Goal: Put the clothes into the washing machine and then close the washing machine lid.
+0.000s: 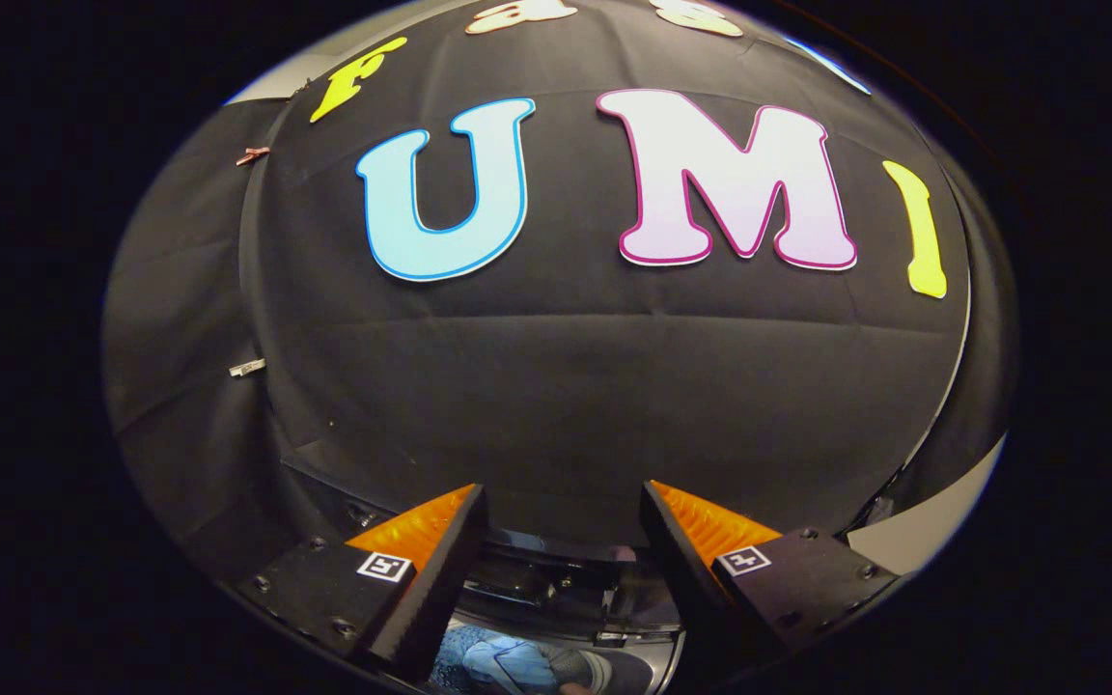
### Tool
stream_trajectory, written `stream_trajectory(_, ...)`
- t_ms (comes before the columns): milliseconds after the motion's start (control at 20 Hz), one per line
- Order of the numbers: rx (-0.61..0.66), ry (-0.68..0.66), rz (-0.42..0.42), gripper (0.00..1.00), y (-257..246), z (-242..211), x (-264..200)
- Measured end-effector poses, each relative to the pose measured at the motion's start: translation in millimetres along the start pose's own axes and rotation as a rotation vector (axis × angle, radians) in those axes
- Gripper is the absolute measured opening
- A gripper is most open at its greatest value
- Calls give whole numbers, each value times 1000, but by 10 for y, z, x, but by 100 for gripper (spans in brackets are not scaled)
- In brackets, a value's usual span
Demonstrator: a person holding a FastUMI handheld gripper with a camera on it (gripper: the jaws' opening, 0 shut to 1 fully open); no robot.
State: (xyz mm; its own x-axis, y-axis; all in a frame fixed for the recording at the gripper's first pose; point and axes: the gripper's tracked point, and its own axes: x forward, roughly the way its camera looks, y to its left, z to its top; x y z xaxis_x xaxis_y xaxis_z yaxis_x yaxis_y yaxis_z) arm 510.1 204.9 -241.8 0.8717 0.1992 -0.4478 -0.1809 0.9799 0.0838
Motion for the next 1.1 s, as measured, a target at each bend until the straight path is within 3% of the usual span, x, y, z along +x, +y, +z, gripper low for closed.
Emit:
stream_trajectory(350,11,26,-8,99,-1,-60,-79)
stream_trajectory(650,2,25,-10,99,118,-227,-550)
stream_trajectory(950,17,72,4,99,234,-573,-1030)
stream_trajectory(1100,-13,163,-16,98,261,-956,-1180)
